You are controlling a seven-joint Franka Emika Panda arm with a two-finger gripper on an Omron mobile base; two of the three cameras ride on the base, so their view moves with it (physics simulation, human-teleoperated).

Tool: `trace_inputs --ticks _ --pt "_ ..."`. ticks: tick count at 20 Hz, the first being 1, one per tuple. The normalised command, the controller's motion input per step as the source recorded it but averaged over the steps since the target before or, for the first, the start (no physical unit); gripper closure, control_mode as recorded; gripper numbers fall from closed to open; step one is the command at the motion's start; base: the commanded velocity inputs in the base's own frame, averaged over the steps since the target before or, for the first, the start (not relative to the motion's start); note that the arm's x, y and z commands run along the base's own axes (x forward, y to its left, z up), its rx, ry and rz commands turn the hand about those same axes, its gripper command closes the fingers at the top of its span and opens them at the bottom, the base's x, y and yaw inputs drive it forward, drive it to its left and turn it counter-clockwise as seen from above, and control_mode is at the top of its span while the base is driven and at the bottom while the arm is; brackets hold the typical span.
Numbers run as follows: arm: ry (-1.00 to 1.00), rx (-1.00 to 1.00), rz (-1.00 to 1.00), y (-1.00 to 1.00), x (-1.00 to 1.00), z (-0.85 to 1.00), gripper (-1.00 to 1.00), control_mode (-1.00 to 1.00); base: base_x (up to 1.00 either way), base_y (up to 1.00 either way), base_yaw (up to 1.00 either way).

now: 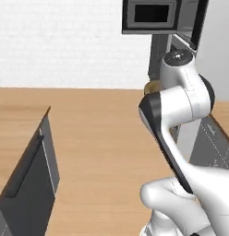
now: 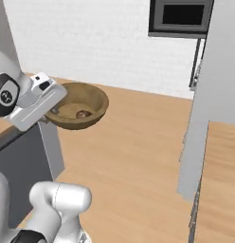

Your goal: Pick the mushroom from the sink and place it in the bowl. Then pick the bowl and place it in the microwave. Then close the microwave door and press the start button.

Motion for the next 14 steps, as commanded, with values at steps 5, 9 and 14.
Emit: trace_inputs --ticks 5,9,14 --pt "0.0 0.0 0.0 0.0 0.0 0.0 1.0 1.0 0.66 0.67 -0.79" --pt "0.0 0.0 0.0 0.0 0.0 0.0 1.0 1.0 0.66 0.73 -0.79" --pt "0.0 0.0 0.0 0.0 0.0 0.0 1.0 1.0 0.74 0.71 -0.76"
